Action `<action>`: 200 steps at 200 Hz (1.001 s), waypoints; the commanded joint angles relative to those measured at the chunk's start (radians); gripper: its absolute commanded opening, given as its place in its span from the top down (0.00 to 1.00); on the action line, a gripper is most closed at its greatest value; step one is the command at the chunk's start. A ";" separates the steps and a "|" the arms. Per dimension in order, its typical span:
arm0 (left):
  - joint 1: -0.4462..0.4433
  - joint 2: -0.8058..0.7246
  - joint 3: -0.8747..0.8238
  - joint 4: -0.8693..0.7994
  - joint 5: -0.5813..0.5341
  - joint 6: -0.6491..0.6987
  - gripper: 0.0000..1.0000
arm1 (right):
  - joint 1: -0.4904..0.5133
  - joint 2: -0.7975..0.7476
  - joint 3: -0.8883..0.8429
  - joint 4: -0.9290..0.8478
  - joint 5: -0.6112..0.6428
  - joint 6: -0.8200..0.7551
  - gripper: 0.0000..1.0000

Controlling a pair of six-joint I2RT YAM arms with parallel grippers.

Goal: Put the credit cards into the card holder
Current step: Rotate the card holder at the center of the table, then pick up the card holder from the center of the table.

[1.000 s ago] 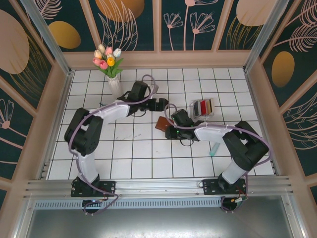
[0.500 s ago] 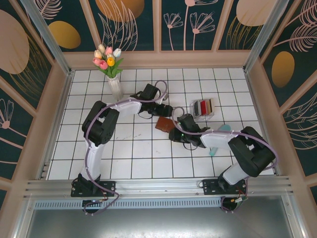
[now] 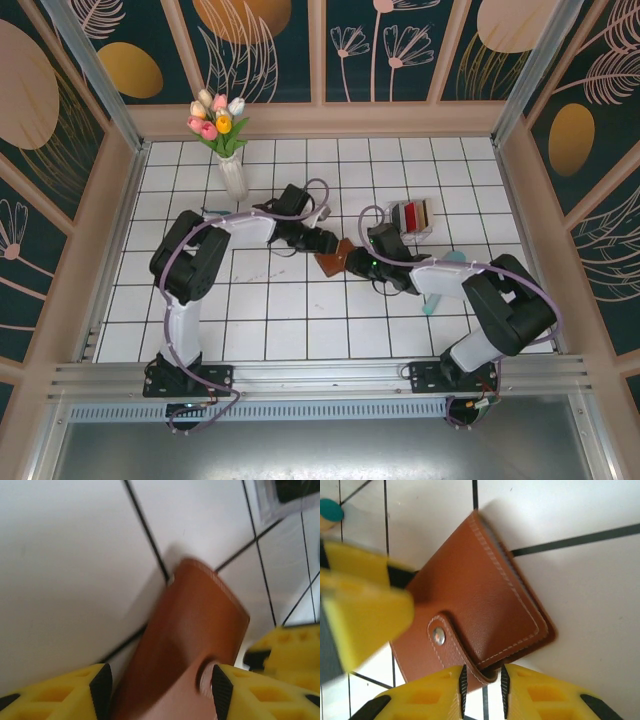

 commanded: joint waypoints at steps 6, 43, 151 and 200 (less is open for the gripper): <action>-0.003 -0.105 -0.115 0.062 0.037 -0.045 0.44 | -0.021 0.025 0.011 0.048 -0.044 0.023 0.72; -0.005 -0.123 -0.195 0.155 0.084 -0.093 0.46 | -0.026 0.055 0.037 0.038 -0.063 0.005 0.72; -0.004 -0.135 -0.290 0.376 0.178 -0.215 0.79 | -0.027 0.067 0.060 0.000 -0.039 0.009 0.70; -0.004 -0.219 -0.472 0.651 0.127 -0.422 0.91 | -0.012 0.005 0.111 -0.115 0.025 0.042 0.62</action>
